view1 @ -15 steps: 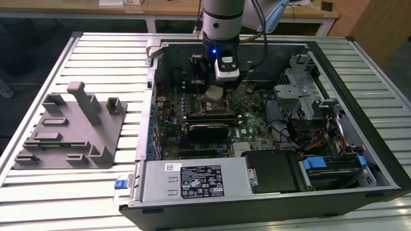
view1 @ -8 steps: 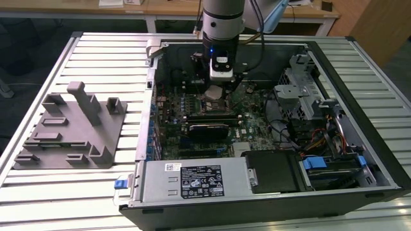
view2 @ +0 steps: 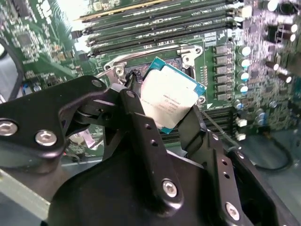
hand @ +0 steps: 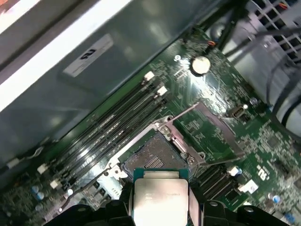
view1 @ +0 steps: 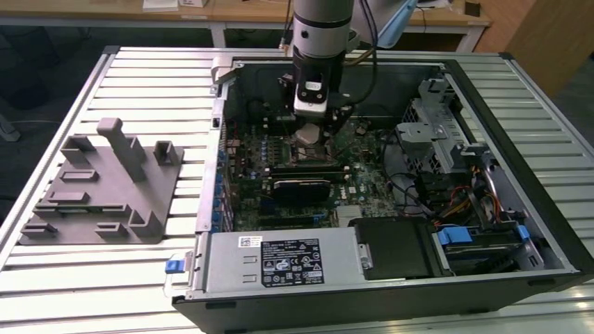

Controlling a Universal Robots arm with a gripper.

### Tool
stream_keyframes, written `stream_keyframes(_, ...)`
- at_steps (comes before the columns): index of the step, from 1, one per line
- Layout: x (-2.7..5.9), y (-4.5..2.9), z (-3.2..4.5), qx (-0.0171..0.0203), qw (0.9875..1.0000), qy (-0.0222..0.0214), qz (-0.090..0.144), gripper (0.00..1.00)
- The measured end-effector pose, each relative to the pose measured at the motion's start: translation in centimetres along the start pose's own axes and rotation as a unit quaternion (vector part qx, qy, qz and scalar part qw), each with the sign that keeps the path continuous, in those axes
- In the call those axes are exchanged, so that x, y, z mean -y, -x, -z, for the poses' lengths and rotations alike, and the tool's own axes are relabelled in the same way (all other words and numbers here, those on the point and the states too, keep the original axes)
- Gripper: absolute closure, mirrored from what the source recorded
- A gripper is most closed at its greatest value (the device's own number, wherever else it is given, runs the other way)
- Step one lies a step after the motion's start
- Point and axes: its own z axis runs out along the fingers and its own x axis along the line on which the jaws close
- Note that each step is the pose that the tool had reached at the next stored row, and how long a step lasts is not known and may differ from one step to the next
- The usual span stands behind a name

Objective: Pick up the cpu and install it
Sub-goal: 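Place the cpu into insertion slot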

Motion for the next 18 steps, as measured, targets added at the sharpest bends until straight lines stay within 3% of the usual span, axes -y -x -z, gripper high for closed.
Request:
stream_keyframes(4, 0.00, 0.00, -0.02, 0.0001, 0.9993, -0.0009, -0.036, 0.45)
stream_keyframes(9, 0.00, 0.00, -0.05, 0.0002, 0.9967, -0.0020, -0.081, 0.45)
stream_keyframes(14, 0.00, 0.00, -0.09, 0.0003, 0.9921, -0.0031, -0.125, 0.45)
stream_keyframes(18, 0.00, 0.00, -0.13, 0.0004, 0.9868, -0.0040, -0.162, 0.45)
